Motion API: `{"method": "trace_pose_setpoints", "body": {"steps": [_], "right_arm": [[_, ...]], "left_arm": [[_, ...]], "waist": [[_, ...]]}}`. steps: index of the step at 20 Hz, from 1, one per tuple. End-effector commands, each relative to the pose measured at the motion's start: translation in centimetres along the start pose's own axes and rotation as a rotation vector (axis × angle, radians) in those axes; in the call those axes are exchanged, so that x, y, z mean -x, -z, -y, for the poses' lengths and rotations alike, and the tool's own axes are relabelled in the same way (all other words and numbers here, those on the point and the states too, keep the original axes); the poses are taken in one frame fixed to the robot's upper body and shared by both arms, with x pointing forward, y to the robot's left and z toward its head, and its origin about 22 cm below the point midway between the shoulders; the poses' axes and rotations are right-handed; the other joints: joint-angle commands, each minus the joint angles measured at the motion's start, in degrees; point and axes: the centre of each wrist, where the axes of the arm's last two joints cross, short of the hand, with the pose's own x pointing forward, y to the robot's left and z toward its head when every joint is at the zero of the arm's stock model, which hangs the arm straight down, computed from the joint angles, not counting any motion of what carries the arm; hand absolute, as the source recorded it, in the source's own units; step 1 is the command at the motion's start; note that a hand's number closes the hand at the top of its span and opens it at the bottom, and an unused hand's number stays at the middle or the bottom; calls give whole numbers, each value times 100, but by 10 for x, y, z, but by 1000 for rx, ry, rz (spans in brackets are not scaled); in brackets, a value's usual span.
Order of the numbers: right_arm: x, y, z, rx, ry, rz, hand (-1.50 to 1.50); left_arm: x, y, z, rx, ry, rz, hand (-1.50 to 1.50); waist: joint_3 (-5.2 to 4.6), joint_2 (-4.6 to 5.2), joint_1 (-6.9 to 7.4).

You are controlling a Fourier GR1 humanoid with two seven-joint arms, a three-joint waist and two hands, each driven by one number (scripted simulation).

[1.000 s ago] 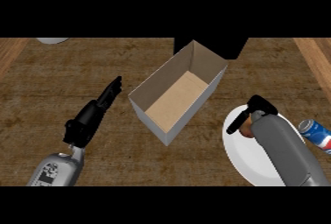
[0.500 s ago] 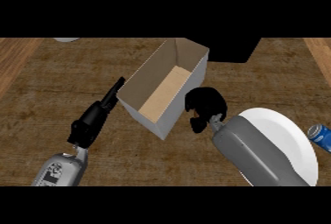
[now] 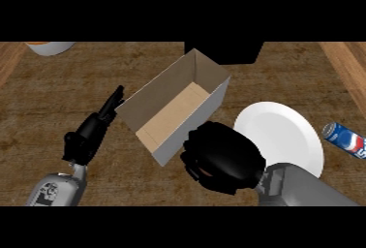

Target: Pick the pear from the plate and place it in the cardboard box

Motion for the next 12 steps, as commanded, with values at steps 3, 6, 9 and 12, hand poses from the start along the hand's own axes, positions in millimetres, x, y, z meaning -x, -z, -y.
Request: {"method": "trace_pose_setpoints", "body": {"steps": [3,6,9,12], "right_arm": [[-15,-84,39,105,55,245,150],[-24,-115,68,204,117,239,150],[-15,-138,101,265,124,186,150],[-6,-154,116,272,195,125,150]], "left_arm": [[-4,-1,2,-14,-2,13,0],[1,-4,5,-16,9,18,0],[-11,2,13,13,-13,21,0],[-14,10,7,36,4,29,0]], "waist": [[0,63,-160],[-7,75,-148],[-12,98,-12],[-18,118,85]]}}
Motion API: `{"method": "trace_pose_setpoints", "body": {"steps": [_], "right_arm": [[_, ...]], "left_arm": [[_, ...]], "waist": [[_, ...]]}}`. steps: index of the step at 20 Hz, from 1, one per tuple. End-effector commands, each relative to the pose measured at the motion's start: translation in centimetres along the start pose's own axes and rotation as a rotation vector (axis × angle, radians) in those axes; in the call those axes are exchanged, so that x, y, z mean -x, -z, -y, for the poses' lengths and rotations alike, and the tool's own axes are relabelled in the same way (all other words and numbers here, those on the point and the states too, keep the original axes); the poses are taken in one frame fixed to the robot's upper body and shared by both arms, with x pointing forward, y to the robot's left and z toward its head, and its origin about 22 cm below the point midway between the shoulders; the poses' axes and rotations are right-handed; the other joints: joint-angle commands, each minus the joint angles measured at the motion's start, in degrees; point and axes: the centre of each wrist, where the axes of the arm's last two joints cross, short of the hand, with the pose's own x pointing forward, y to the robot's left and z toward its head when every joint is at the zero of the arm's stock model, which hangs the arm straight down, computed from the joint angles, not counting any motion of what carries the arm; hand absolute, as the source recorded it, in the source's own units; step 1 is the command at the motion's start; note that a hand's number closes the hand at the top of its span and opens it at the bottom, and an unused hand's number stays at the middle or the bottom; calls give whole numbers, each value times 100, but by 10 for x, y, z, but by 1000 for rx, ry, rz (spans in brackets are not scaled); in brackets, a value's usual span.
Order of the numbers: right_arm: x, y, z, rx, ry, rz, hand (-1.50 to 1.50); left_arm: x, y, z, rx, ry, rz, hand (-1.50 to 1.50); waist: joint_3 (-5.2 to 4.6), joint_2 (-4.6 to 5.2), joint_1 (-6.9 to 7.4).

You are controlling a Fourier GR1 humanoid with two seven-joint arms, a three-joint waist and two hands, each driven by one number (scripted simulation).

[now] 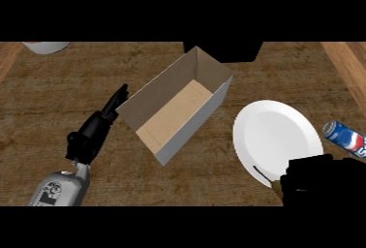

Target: Pick the pear from the plate and place it in the cardboard box

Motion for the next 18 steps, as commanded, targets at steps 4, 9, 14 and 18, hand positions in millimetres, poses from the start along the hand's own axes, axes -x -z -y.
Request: {"method": "trace_pose_setpoints", "body": {"steps": [4,9,14,18], "right_arm": [[7,-36,35,64,17,-117,150],[-7,16,43,120,19,-165,150],[27,46,55,120,66,-172,150],[42,64,49,130,101,-199,150]], "left_arm": [[-9,8,1,31,10,7,0],[-12,17,23,45,10,-1,0],[-20,6,13,57,-7,13,0],[-8,-3,9,51,11,21,0]], "waist": [[-5,31,158],[-15,43,263],[-13,43,308],[-12,40,291]]}}
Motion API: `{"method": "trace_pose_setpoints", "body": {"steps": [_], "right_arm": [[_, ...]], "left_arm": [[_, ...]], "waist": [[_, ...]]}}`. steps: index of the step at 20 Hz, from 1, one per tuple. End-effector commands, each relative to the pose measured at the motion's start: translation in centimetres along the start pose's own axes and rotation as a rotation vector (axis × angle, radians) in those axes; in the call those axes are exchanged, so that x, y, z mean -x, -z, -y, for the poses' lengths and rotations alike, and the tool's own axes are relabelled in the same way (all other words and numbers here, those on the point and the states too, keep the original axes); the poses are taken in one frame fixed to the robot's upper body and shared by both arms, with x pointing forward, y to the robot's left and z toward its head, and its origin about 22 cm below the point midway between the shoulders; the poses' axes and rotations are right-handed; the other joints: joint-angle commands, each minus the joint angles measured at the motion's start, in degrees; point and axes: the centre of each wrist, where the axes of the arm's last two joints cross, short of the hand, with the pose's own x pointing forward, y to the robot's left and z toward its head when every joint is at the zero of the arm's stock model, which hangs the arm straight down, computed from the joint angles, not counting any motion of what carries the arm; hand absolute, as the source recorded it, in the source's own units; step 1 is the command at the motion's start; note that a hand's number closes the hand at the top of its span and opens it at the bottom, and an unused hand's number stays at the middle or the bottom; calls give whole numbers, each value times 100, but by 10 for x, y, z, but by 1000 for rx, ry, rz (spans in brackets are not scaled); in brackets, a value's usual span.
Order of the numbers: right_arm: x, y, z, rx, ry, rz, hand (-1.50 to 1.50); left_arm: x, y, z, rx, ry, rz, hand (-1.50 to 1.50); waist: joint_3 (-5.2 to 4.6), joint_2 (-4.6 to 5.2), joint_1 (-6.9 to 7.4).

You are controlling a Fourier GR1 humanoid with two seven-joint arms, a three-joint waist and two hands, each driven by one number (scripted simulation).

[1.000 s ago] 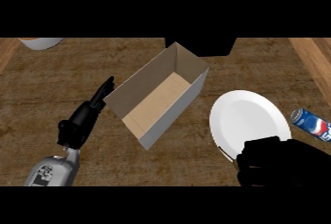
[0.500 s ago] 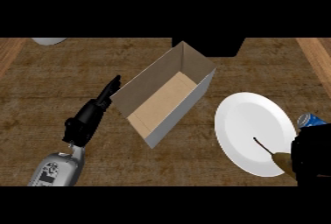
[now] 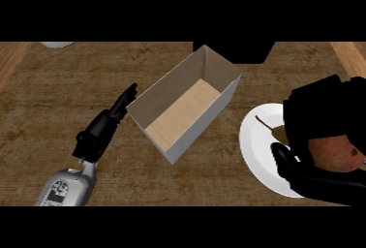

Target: Pick the pear from the plate and place it in the cardboard box

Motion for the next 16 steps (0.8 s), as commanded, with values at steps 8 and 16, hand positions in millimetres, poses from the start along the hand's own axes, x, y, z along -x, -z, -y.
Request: {"method": "trace_pose_setpoints", "body": {"steps": [8,16], "right_arm": [[22,76,-28,43,-65,-78,150],[40,111,-90,-30,-139,-72,150]], "left_arm": [[1,1,-10,-13,3,9,0],[3,-6,-3,-1,-10,18,0]], "waist": [[1,11,19],[2,7,15]]}}
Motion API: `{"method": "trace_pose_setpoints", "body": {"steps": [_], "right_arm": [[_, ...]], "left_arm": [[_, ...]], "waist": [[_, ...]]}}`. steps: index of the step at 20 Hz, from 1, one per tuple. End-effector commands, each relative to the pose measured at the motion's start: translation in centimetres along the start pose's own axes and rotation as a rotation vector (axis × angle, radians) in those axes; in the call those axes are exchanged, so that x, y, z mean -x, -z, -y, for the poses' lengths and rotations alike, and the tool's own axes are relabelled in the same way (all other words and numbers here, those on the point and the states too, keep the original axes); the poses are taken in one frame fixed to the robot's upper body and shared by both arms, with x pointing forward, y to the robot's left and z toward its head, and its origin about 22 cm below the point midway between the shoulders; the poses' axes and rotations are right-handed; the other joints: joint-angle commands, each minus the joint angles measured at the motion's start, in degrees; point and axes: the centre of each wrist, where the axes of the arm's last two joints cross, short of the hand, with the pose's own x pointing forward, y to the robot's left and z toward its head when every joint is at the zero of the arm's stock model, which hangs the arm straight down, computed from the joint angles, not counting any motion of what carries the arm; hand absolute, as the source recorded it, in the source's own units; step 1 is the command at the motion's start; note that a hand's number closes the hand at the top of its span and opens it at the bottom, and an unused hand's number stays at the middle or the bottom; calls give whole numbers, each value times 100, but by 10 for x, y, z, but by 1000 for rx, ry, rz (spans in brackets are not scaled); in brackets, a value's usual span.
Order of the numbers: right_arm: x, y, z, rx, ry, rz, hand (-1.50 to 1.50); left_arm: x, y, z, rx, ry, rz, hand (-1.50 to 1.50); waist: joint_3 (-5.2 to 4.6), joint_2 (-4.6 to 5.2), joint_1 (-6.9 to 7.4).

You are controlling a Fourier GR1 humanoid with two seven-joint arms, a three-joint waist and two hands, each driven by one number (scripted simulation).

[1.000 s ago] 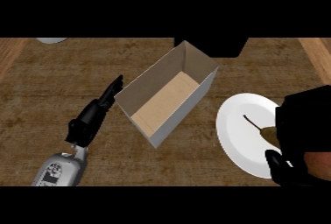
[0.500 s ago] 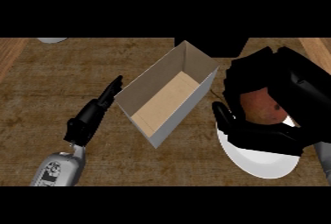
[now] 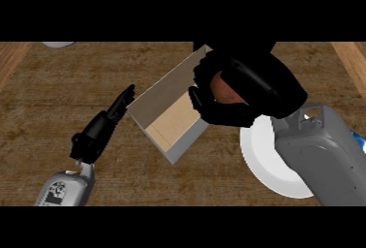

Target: Pick the pear from the plate and place it in the cardboard box

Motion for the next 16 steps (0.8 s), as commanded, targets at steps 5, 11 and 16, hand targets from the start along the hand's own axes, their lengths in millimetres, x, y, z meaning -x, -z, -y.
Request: {"method": "trace_pose_setpoints", "body": {"steps": [5,11,16], "right_arm": [[36,26,-59,-105,-38,-47,150],[46,40,-103,-220,164,-199,-150],[72,27,-110,-169,305,-155,-150]], "left_arm": [[10,2,-12,-17,10,11,0],[-2,-14,5,5,1,3,0],[2,12,-4,-5,8,5,0]], "waist": [[0,12,-5],[3,1,57],[3,11,-49]]}}
